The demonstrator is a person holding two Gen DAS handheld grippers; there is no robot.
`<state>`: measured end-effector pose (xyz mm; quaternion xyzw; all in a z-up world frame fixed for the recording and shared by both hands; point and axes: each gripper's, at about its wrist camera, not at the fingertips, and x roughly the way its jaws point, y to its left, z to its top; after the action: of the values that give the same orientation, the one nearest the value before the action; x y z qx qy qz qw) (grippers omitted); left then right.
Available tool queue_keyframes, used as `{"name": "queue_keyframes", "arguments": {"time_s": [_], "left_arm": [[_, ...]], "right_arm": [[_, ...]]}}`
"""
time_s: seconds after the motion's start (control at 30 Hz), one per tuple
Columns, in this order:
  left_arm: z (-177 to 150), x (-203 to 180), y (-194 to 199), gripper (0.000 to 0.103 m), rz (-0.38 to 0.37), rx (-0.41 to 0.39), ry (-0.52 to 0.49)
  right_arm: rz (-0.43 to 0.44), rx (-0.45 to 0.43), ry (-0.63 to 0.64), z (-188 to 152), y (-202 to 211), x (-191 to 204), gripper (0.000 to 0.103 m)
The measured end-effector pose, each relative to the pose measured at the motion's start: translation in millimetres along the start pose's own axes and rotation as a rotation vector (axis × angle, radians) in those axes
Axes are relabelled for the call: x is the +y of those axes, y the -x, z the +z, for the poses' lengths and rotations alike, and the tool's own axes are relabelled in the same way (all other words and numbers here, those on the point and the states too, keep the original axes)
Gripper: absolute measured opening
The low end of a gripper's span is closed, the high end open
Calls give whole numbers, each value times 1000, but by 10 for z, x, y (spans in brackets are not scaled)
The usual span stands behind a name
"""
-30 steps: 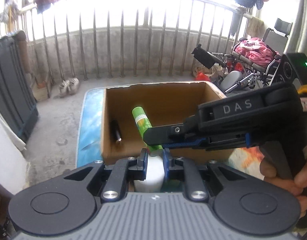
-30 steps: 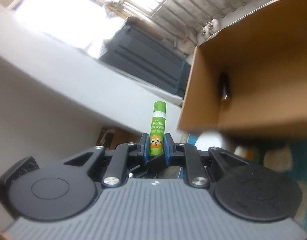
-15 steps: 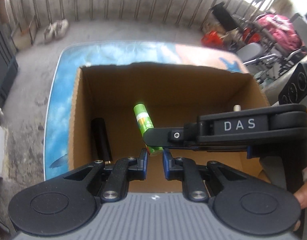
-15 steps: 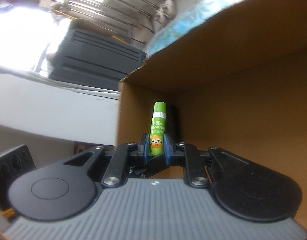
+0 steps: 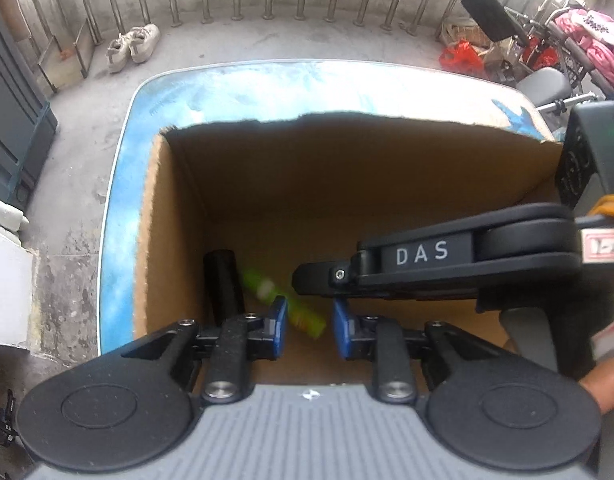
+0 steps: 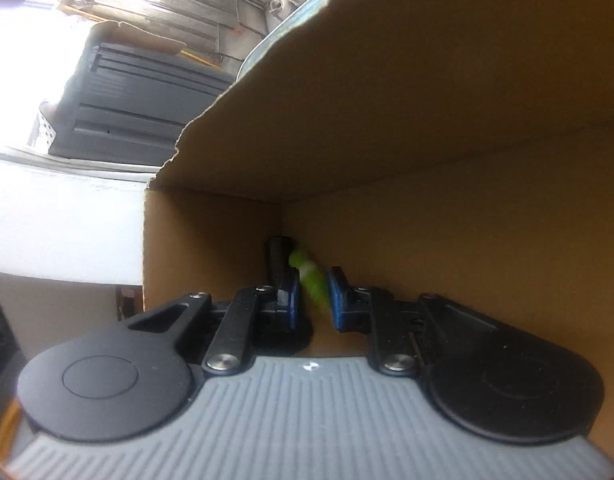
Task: Organize rigid objects
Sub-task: 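Carry the glue stick with the right gripper into the box and release it, then withdraw the right gripper from the box and move it to the black round case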
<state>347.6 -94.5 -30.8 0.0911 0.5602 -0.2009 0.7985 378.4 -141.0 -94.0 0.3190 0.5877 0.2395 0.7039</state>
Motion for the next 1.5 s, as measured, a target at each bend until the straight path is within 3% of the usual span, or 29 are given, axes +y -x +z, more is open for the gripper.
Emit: {"name": "queue_keyframes", "arguments": {"time_s": [0.1,0.37,0.63,0.83,1.03,1.17,1.33,1.5], "left_arm": [[-45,-17,144,31,-7,-35,-8],[-401,-104,873,44,-43,-179,-35],[-1130,-109,1727,56,-110,-354,-29],[-1686,-114,1957,62,-129,-424,-35],[-2326,-145,1737,66,-108,-410,-25],[-2636,-261,1497,66,-112,-375,-63],[-2751,-569,1157,63,-135,-328,-176],[-2781,-884,885,56,-98,-302,-269]], "right_arm": [[9,-22,30,-47,94,70,33],[40,-158,131,-371,709,328,41],[137,-334,213,-1146,1594,357,43],[163,-384,247,-1875,1979,39,44],[153,-372,252,-2749,1695,-156,44],[140,-338,202,-3127,1398,-411,43],[156,-259,64,-3112,930,-592,39],[131,-232,1,-3028,754,-650,37]]}}
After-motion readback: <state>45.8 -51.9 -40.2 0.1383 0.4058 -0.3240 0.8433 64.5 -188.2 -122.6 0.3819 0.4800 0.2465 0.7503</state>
